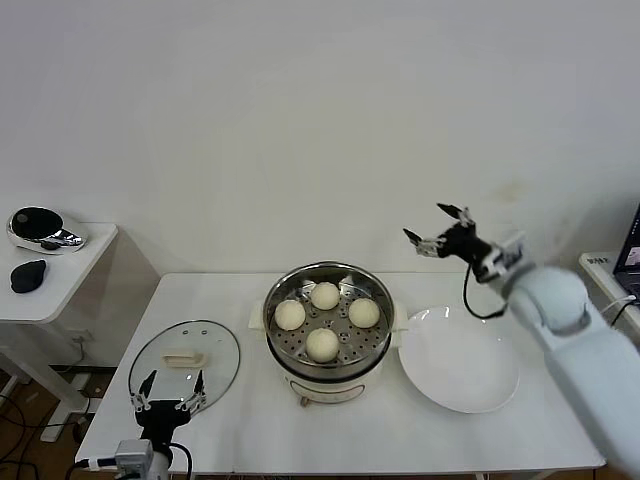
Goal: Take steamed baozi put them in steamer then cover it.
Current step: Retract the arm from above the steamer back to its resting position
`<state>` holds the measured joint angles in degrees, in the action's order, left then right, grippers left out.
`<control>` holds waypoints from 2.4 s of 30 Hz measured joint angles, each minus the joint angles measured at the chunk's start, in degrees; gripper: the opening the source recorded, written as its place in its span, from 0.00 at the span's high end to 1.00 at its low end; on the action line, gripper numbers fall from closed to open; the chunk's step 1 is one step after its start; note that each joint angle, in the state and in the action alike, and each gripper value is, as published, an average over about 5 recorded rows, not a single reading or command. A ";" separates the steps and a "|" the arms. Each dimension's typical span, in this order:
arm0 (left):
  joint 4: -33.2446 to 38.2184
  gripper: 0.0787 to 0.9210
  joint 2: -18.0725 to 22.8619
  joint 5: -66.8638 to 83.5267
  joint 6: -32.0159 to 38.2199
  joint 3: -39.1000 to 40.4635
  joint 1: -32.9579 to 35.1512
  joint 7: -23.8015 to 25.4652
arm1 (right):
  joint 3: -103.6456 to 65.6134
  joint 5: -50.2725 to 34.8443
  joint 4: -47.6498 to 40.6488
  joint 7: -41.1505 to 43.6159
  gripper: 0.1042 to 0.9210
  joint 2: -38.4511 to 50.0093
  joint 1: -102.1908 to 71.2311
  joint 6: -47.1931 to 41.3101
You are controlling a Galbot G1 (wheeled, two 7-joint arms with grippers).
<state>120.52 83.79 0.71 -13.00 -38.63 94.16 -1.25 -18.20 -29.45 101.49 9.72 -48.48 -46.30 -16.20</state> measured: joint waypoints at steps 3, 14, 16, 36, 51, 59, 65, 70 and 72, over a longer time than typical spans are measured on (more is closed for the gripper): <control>-0.60 0.12 -0.24 -1.30 0.48 -0.24 -0.49 0.39 | -4.56 -0.99 1.26 -2.86 0.12 -2.69 -7.62 2.75; -4.49 0.12 -1.46 -12.59 4.10 -0.50 -3.19 0.19 | -13.49 -3.56 4.52 -8.69 0.12 -8.78 -26.54 9.31; -5.60 0.12 -1.92 -17.60 5.46 -0.29 -3.60 -0.74 | -14.44 -3.82 4.86 -9.09 0.12 -9.12 -28.38 9.92; -21.13 0.12 -12.00 -68.20 15.30 2.40 -8.01 -11.60 | -18.37 -4.20 4.76 -10.45 0.12 -11.01 -35.54 12.98; -30.02 0.12 -13.98 -79.95 13.17 3.81 -15.19 -8.80 | -19.37 -3.31 4.62 -10.47 0.12 -11.50 -37.25 13.95; -33.13 0.12 -14.00 -82.23 11.04 4.14 -18.59 -8.21 | -19.46 -3.22 4.60 -10.56 0.12 -11.90 -37.05 14.04; -35.52 0.12 -14.27 -83.17 10.51 4.32 -20.75 -8.03 | -19.88 -3.10 4.76 -10.59 0.12 -11.89 -37.51 14.18; -37.18 0.12 -14.01 -83.26 10.31 4.55 -22.02 -8.23 | -20.13 -3.08 4.75 -10.62 0.12 -11.92 -37.80 14.33; -37.62 0.12 -13.85 -83.23 10.27 4.76 -22.49 -8.27 | -20.14 -3.04 4.74 -10.63 0.12 -11.99 -37.87 14.36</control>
<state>82.90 69.94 -82.52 -2.74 -33.87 71.67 -9.52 -38.34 -32.49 106.23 -0.92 -60.47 -84.16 -1.84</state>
